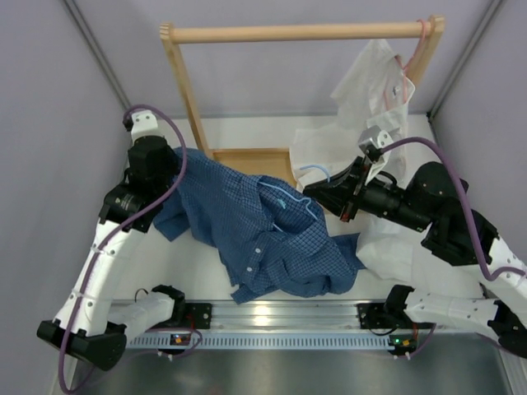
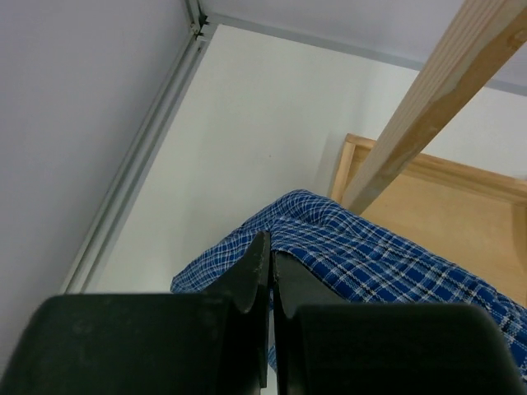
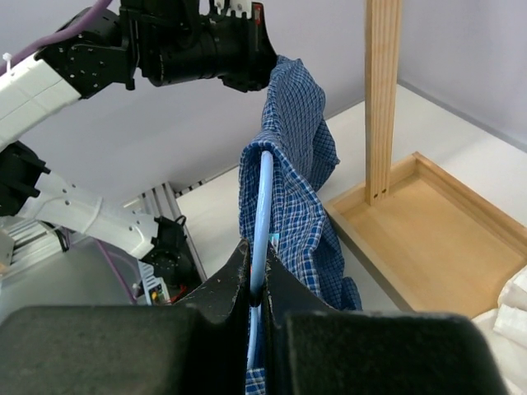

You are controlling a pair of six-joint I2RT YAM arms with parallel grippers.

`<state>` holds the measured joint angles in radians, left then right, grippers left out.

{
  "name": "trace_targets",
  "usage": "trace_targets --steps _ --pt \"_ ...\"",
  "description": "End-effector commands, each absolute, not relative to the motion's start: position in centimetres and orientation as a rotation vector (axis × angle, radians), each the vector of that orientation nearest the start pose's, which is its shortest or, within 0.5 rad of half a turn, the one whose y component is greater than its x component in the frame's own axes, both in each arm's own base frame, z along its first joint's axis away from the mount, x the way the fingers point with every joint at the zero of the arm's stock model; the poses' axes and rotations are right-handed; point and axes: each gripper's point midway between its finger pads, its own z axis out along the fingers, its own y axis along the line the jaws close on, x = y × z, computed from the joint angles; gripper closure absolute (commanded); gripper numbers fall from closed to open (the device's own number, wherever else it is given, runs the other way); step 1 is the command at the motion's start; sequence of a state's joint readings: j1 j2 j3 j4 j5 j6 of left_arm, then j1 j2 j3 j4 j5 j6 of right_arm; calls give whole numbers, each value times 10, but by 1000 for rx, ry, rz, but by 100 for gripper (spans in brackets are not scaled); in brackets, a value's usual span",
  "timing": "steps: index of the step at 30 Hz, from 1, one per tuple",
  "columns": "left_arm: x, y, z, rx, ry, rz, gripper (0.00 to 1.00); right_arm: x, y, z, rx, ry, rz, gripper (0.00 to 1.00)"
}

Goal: Place the shirt on the hanger

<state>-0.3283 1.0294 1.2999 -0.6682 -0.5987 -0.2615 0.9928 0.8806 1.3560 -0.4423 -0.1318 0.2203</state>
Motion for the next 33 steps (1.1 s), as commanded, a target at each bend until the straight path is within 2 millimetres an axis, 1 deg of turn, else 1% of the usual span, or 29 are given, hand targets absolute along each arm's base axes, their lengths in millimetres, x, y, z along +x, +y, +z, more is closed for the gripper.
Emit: trace_targets --steps 1,2,3,4,5,6,7,8,9,10,11,12,13,14,15,16,17,18,19,20,22,23,25,26,27,30,31,32,33 --pt "307 -13 350 -334 1851 121 100 132 259 490 -664 1354 1078 100" --pt "307 -10 352 -338 1855 134 100 135 260 489 -657 1359 1069 100" --pt "307 -12 352 -317 1869 131 99 136 261 488 -653 1362 1065 100" --pt "305 -15 352 -272 1893 126 45 138 261 488 -651 1365 1058 100" --pt "302 -19 362 -248 1878 89 7 141 264 484 -658 1376 1047 100" --pt "298 -37 368 -161 1879 -16 2 142 266 483 -672 1374 1031 100" --pt "292 -48 377 -90 1860 -78 2 143 266 482 -686 1374 1020 100" --pt "279 -56 396 -40 1797 -157 2 145 268 477 -703 1383 1002 100" --pt "271 -67 408 21 1753 -225 2 145 268 473 -725 1386 983 100" --pt "256 -96 420 187 1704 -374 2 146 268 469 -734 1395 975 100" --pt "242 -110 442 273 1599 -456 2 142 269 468 -761 1382 980 100" --pt "232 -125 446 367 1561 -531 2 138 270 463 -791 1379 989 100" --pt "209 -153 450 557 1502 -676 2 134 271 460 -818 1370 1003 100" --pt "198 -167 453 657 1461 -746 2 124 272 460 -859 1349 1038 100" --pt "194 -181 447 754 1455 -821 2 120 274 453 -892 1353 1050 100" --pt "170 -197 446 927 1388 -952 2 114 274 451 -927 1345 1066 100" --pt "162 -206 443 1013 1352 -998 2 103 275 448 -997 1317 1093 100" --pt "162 -215 437 1063 1347 -1042 2 97 274 446 -1034 1306 1103 100" --pt "159 -221 433 1118 1312 -1046 2 89 273 441 -1081 1306 1123 100" --pt "147 -230 430 1187 1270 -1085 2 85 270 442 -1098 1287 1120 100" --pt "140 -238 418 1268 1209 -1063 2 75 265 439 -1135 1269 1140 100" --pt "130 -247 414 1312 1181 -1086 2 71 261 440 -1139 1259 1148 100" --pt "122 -257 407 1365 1155 -1116 2 69 258 441 -1141 1266 1149 100" --pt "114 -263 403 1396 1144 -1150 2 69 256 438 -1163 1260 1120 100" --pt "112 -267 400 1409 1150 -1169 2 69 255 439 -1165 1259 1115 100" --pt "113 -283 385 1438 1198 -1207 13 67 256 439 -1179 1257 1124 100" --pt "113 -286 381 1445 1207 -1212 22 65 256 439 -1188 1251 1134 100" --pt "115 -289 378 1449 1218 -1218 33 64 256 438 -1192 1249 1138 100" --pt "114 -289 378 1453 1212 -1220 48 64 256 436 -1194 1252 1137 100"
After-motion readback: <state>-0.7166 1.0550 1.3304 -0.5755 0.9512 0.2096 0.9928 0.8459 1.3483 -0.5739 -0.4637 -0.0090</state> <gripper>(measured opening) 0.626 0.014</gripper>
